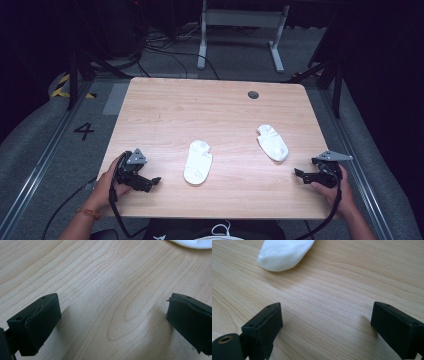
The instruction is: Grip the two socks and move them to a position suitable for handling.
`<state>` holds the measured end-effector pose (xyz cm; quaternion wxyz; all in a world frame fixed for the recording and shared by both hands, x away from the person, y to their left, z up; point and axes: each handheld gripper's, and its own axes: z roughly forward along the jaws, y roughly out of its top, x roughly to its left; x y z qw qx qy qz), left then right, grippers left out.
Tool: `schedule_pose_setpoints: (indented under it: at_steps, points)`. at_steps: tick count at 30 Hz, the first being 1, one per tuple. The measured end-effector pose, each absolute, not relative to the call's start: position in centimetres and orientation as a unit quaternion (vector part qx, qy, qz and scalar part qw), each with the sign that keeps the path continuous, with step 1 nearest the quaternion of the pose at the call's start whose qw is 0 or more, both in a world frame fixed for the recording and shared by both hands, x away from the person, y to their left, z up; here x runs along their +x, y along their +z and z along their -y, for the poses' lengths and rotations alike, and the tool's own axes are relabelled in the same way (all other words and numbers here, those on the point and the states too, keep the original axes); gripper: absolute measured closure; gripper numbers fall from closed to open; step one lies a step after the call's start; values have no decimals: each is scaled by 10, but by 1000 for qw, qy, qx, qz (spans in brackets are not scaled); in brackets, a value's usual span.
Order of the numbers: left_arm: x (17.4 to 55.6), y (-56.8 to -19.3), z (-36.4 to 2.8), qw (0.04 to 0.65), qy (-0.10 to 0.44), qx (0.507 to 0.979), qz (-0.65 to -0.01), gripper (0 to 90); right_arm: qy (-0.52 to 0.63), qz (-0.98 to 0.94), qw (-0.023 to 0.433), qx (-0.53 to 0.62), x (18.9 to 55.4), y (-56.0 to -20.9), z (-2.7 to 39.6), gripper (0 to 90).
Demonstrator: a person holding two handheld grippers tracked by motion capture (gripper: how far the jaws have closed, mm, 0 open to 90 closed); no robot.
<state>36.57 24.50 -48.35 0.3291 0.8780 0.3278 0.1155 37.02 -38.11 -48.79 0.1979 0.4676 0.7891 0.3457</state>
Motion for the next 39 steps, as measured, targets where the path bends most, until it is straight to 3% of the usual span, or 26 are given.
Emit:
schedule_pose_setpoints:
  at_steps: [12, 18, 22, 25, 39]
  points:
    - [367, -482, -235, 323, 119, 880, -328, 5, 346, -789, 198, 468, 370, -488, 381, 107]
    - [360, -476, -219, 314, 113, 883, -331, 165, 344, -789, 200, 469, 369, -488, 381, 110]
    - [353, -474, -207, 321, 93, 899, -282, 184, 345, -788, 199, 470, 370, -488, 381, 110]
    - [344, -467, -189, 359, 74, 901, -232, 199, 345, -789, 199, 468, 371, -488, 381, 110]
    - [349, -462, -145, 368, 61, 910, -181, 241, 345, -788, 198, 469, 371, -488, 381, 112]
